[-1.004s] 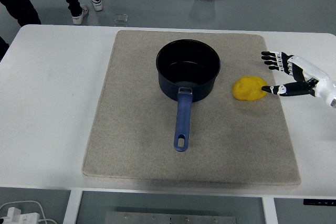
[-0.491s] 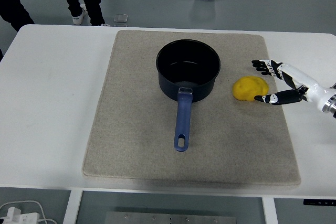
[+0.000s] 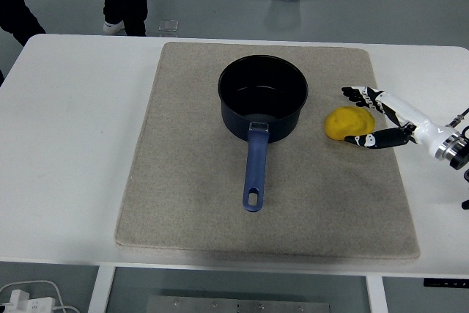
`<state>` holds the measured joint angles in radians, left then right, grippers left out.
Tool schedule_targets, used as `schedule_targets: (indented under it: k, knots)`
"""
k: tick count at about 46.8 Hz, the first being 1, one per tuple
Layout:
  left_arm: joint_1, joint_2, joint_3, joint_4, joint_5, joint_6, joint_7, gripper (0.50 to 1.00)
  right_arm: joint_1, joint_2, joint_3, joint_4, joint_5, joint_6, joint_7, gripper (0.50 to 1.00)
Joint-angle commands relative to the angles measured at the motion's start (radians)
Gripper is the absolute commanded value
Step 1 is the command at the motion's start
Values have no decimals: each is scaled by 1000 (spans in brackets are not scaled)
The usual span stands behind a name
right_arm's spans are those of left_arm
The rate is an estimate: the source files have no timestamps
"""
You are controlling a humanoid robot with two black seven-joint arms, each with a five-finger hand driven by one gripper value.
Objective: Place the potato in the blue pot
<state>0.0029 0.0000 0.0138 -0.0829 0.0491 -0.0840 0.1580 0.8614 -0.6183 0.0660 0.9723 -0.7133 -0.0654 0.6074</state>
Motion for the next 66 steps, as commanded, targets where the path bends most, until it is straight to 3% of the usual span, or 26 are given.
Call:
schedule_targets:
  k: [1, 10, 14, 19, 23, 28, 66]
  knots:
    - [0, 0, 0, 0, 0, 1, 0, 996, -2, 5, -2, -1, 0, -2, 0, 915]
    - [0, 0, 0, 0, 0, 1, 0, 996, -9, 32, -14, -26, 0, -22, 0, 903]
    - [0, 0, 0, 0, 0, 1, 0, 996, -9, 38, -15, -32, 0, -22, 0, 856]
    - [0, 0, 0, 0, 0, 1, 0, 996, -7, 55, -15, -40, 0, -24, -1, 754]
    - [0, 0, 0, 0, 0, 1, 0, 996, -7, 58, -15, -43, -2, -22, -2, 611]
    - [0, 0, 0, 0, 0, 1, 0, 996, -9, 60, -15, -47, -2, -27, -3, 500]
    - [0, 0, 0, 0, 0, 0, 0, 996, 10, 43, 6, -41, 17, -48, -11, 500]
